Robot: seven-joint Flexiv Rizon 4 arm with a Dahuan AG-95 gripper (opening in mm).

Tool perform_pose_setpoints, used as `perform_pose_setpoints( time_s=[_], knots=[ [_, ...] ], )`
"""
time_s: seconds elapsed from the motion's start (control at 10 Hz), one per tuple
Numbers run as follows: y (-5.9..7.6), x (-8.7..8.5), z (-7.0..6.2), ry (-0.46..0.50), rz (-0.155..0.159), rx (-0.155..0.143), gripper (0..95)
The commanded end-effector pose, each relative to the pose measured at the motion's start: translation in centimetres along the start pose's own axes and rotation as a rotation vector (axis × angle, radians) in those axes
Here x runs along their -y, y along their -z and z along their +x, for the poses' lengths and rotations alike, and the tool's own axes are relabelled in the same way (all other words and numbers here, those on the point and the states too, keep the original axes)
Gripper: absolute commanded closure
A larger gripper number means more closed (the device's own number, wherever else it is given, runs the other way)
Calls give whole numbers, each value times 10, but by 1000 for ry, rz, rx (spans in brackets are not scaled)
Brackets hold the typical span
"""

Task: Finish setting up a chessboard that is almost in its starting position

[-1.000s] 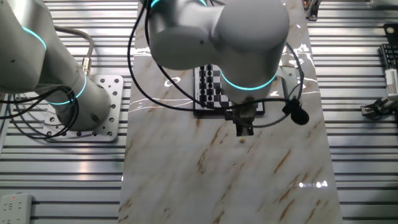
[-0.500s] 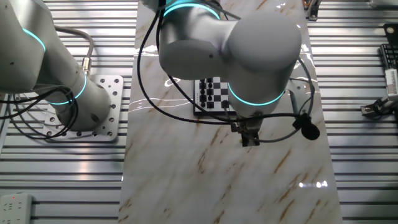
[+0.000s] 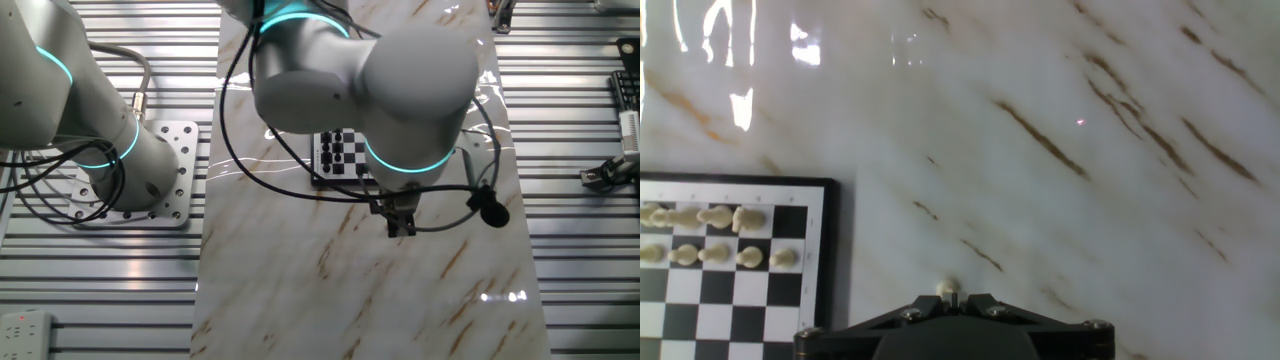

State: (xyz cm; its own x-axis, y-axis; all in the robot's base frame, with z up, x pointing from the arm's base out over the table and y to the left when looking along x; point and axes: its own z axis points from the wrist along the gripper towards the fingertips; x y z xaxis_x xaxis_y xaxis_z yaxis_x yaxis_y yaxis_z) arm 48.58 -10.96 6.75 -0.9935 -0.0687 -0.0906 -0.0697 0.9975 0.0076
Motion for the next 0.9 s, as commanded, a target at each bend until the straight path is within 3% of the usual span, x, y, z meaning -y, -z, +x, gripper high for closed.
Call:
perform_pose_setpoints(
  time_s=[0.1,0.9],
  knots=[
    [0,1,2,-1,4,3,950],
    [-18,-1,3,-4,2,10,950]
  ],
)
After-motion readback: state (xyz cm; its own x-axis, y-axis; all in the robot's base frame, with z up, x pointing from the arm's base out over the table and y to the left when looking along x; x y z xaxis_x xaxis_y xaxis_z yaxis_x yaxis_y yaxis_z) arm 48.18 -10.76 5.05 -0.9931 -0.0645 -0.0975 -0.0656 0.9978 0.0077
